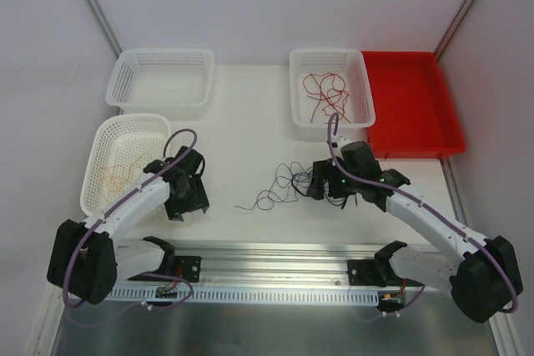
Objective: Untangle the cables
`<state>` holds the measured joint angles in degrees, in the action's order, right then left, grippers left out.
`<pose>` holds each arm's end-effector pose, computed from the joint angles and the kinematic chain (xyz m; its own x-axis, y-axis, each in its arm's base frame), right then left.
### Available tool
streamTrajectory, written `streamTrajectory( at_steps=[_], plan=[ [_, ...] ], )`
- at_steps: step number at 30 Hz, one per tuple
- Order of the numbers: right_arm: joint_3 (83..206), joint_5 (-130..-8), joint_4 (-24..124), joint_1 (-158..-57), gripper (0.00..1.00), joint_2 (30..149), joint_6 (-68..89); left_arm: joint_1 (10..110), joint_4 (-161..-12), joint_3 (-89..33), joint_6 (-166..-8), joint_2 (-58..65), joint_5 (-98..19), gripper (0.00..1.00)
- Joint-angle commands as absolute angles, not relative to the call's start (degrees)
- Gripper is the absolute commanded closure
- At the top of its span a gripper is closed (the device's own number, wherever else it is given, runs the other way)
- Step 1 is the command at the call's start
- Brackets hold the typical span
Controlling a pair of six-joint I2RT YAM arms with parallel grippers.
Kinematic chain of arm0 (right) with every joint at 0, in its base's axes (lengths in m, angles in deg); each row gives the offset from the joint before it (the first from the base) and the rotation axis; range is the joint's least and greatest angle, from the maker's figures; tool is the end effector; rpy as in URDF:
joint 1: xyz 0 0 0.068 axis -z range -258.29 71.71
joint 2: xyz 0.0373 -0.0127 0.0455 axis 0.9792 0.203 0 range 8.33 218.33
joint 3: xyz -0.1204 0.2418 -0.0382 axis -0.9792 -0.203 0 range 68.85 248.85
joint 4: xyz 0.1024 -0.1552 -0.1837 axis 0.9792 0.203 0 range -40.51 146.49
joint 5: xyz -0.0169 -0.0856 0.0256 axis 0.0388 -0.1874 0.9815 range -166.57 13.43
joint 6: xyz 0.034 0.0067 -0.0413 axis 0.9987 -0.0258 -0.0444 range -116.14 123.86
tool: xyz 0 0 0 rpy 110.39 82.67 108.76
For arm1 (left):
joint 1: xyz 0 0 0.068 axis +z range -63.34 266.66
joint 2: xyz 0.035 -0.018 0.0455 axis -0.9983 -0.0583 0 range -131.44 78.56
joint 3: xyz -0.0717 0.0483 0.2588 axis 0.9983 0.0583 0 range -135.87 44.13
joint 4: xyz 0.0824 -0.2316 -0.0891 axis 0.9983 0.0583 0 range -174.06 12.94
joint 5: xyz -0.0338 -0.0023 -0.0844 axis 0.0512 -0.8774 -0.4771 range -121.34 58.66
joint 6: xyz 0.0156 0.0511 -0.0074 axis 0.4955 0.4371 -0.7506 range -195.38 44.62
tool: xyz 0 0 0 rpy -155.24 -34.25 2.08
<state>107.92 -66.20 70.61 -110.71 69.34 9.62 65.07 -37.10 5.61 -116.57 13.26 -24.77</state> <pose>0.1834 0.1241 0.2341 -0.6375 -0.2880 -0.7146 -0.5774 0.7927 0.1956 0.1745 -0.0646 0.1915 -0.8928 -0.3504 -0.2830 -0.3353 0.9366 -0.1016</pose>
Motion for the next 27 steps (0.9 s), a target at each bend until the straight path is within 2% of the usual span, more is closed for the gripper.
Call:
streamTrajectory(
  at_steps=[1, 7, 8, 11, 12, 14, 20, 27],
  plan=[
    [107.61, -65.14, 68.21, -110.98, 0.15, 67.83, 10.45, 63.98, -35.98, 6.69, -118.79, 13.00, -23.78, 0.38],
    [107.34, -65.23, 68.03, -110.98, 0.15, 67.83, 10.63, 62.14, -36.86, 7.04, -120.11, 11.68, -23.43, 0.59],
    [107.26, -65.15, 68.12, -110.98, 0.15, 67.83, 10.72, 62.05, -36.95, 6.78, -120.11, 11.24, -23.34, 0.68],
    [107.17, -65.14, 68.03, -110.98, 0.15, 67.74, 10.81, 61.70, -36.86, 6.43, -120.03, 11.94, -23.08, 0.83],
    [107.25, -65.14, 68.12, -110.98, 0.15, 67.74, 10.81, 61.70, -36.86, 6.34, -120.03, 12.46, -22.99, 0.93],
    [107.34, -65.14, 68.29, -111.07, 0.15, 67.65, 10.81, 61.70, -36.77, 5.38, -119.33, 14.13, -22.73, 1.00],
    [107.78, -65.06, 68.82, -110.98, 0.15, 67.22, 10.89, 61.70, -32.31, -3.14, -114.50, 18.44, -21.77, 1.00],
    [108.13, -65.32, 69.70, -110.98, 0.15, 66.43, 11.16, 63.62, -25.35, -18.44, -103.61, 17.92, -8.68, 1.00]
  ],
)
